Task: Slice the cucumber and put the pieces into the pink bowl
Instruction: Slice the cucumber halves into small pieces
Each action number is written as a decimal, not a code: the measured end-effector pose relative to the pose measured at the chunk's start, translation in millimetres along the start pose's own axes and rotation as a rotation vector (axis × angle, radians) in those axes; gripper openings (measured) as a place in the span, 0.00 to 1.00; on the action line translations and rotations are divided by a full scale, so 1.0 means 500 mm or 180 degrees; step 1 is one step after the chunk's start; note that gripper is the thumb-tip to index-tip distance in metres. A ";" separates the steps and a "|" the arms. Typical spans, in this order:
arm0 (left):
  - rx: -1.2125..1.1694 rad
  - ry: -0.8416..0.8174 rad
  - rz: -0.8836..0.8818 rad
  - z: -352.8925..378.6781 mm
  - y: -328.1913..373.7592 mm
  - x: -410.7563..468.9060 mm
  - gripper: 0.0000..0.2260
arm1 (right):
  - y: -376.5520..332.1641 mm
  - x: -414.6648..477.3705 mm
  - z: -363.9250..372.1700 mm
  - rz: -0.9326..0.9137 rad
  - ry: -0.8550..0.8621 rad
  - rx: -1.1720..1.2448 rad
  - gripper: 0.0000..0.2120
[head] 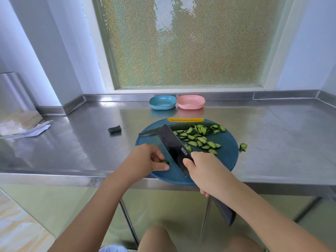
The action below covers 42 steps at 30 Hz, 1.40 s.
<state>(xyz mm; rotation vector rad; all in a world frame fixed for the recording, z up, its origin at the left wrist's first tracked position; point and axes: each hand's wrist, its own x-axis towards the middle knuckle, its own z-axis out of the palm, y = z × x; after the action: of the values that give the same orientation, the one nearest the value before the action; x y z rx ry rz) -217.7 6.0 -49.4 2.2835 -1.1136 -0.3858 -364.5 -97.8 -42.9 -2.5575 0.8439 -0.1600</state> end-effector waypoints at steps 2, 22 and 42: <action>-0.0030 -0.0043 0.0070 -0.003 -0.003 -0.005 0.07 | 0.002 -0.001 0.000 -0.0012 0.0005 -0.0020 0.17; -0.0762 0.0782 0.0494 0.037 -0.030 -0.024 0.10 | 0.001 -0.006 0.006 -0.0134 -0.0060 -0.0012 0.15; -0.0086 0.0262 0.0583 0.000 -0.055 0.004 0.10 | -0.008 0.013 0.021 -0.0609 0.0111 -0.0498 0.12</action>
<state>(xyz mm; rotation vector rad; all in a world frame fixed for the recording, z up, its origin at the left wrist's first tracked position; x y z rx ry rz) -199.2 18.0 -65.8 2.1324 -1.2548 -0.2312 -354.5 -94.8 -50.7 -2.7889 0.6456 -0.2046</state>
